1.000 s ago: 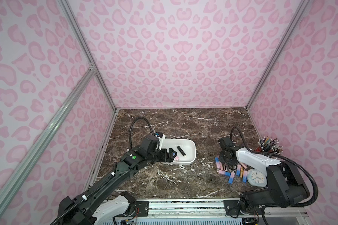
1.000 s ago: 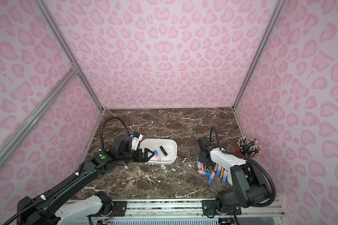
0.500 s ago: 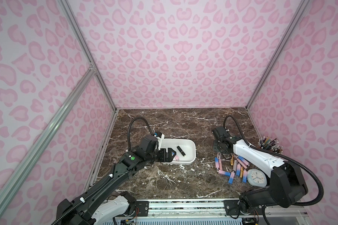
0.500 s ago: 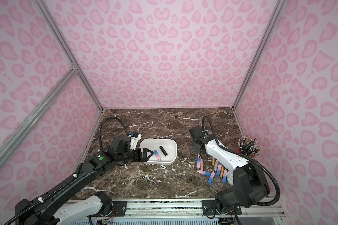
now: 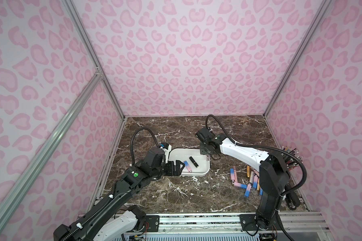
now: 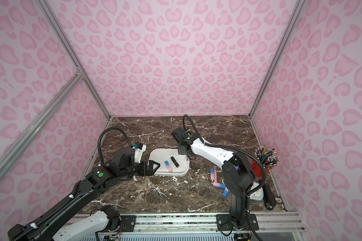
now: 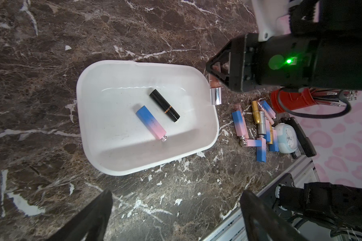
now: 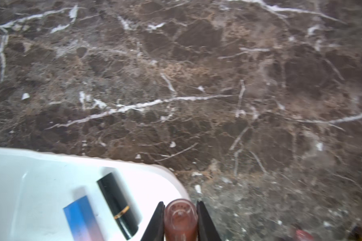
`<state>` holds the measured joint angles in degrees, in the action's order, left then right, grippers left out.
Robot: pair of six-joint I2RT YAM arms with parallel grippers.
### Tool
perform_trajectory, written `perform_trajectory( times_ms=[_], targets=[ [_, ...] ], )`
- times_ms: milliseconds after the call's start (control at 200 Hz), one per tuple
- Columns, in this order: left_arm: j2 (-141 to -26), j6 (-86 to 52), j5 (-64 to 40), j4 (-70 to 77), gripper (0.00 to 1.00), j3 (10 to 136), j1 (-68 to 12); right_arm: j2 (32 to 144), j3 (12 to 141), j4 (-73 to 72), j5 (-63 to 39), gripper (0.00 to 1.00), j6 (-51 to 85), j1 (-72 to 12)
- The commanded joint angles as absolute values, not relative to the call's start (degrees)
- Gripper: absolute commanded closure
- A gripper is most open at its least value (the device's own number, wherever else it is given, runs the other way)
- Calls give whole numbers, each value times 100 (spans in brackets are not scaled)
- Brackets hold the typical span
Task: Put the lipstick into the storage box
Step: Place the lipstick in the storage box.
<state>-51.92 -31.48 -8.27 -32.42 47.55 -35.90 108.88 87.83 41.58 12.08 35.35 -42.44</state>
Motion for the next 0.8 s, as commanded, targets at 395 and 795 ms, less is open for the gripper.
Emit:
perform_trajectory(
  times_ms=[395,795],
  targets=[
    [-4845,-3170,-472,-3621,3,4635,-3577,12225,9380,4052,672,72,3478,-4598],
    [-5013,-3094,-592,-3687,2,4954,-3577,10877,8830,4068,1034,57,3261,-4437]
  ],
)
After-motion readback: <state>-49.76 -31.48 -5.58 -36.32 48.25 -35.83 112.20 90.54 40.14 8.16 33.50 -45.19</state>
